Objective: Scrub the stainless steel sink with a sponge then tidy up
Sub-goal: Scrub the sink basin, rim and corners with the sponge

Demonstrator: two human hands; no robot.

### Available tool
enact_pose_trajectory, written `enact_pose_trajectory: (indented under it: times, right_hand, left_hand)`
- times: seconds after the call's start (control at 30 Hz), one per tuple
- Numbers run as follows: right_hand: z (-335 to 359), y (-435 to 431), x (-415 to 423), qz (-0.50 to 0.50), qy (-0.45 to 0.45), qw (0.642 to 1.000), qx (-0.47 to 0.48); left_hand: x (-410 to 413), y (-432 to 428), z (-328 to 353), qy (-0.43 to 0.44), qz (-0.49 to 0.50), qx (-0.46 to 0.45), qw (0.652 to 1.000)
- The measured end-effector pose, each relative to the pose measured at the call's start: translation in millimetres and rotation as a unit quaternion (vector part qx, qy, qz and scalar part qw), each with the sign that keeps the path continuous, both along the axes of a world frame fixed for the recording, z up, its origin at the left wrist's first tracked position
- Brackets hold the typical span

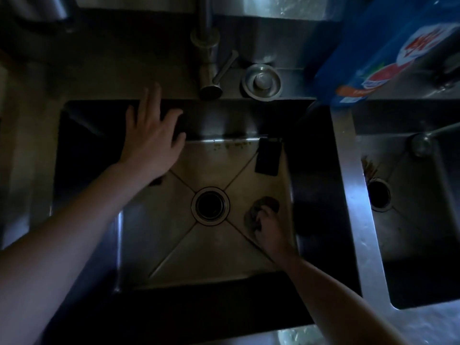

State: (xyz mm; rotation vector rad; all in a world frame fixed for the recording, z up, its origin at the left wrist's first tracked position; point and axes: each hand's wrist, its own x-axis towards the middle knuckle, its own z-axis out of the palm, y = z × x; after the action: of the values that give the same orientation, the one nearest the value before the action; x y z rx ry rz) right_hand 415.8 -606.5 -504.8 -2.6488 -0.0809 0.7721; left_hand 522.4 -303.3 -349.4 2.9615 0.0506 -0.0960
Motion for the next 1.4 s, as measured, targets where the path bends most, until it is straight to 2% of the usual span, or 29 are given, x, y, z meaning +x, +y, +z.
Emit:
enact_pose_trajectory:
  times: [0.13,0.2,0.27,0.4,0.6,0.67,0.73,0.83,1.0,1.13,1.2,1.4]
  right_hand:
    - [15,-19,32,-0.114,-0.088,0.99,-0.006]
    - [20,-25,52,-0.134,-0.125,0.983,-0.007]
    - [19,-25,73,-0.108,-0.119,0.987,-0.017]
    - [6,-15,103,-0.045,-0.037,0.997,-0.046]
    - [5,-9,67,-0.116,0.003,0.992,-0.054]
    - [5,-5,43,-0.099,0.022,0.991,-0.087]
    - [5,0,27,-0.059,0.023,0.993,-0.101]
    - [5,6,21,-0.051,0.018,0.996,-0.07]
    - [7,-10,53,-0.07,-0.067,0.99,-0.101]
    - [10,-19,92,0.059,-0.101,0.974,-0.194]
    - [10,-15,105,0.083,-0.101,0.969,-0.208]
    - [10,-16,78,0.019,-0.044,0.979,-0.2]
  left_hand:
    - [20,10,-3,0.02,0.002,0.02,1.0]
    - [24,12,-6,0.032,0.0,0.023,0.999]
    - [25,14,-8,0.031,-0.006,0.028,0.999]
    - [26,16,-11,0.028,-0.008,0.033,0.999]
    - [31,16,-9,0.024,-0.005,0.03,0.999]
    - [31,14,-8,0.026,-0.003,0.027,0.999]
    - [31,13,-8,0.024,-0.004,0.023,0.999]
    - [31,15,-8,0.024,-0.005,0.02,1.0]
    - [31,19,-11,0.01,-0.006,0.014,1.0]
    - [30,18,-11,-0.003,-0.012,0.022,1.0]
    - [29,18,-11,-0.004,-0.015,0.023,1.0]
    - [30,19,-10,0.0,-0.015,0.025,1.0]
